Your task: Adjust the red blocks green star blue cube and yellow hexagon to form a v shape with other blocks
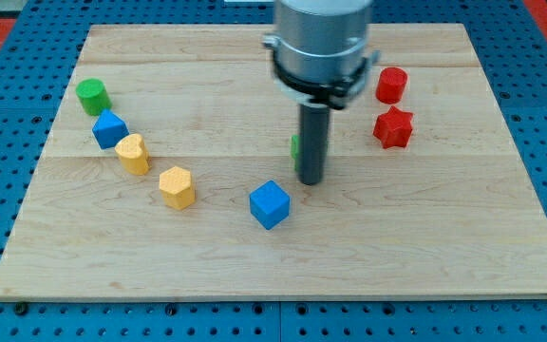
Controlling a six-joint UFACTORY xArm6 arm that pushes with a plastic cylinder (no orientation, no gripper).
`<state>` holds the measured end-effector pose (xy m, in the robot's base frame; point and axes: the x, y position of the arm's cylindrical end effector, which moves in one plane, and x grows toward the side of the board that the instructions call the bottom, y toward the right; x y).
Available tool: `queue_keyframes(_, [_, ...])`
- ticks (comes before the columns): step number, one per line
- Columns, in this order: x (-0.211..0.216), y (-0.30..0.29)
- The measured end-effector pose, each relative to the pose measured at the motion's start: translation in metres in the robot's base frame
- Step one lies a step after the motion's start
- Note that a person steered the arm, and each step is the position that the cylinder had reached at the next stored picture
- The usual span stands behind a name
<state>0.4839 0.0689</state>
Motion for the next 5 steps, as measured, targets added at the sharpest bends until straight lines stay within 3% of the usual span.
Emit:
queue_keyframes(1, [-0.014,0.106])
queue_keyframes(2, [-0.047,0.115])
queue_keyframes(3, [-0.086,0.088])
queue_keyframes(4, [-0.107,0.037])
queue_keyframes(5, [-0.118,0.029])
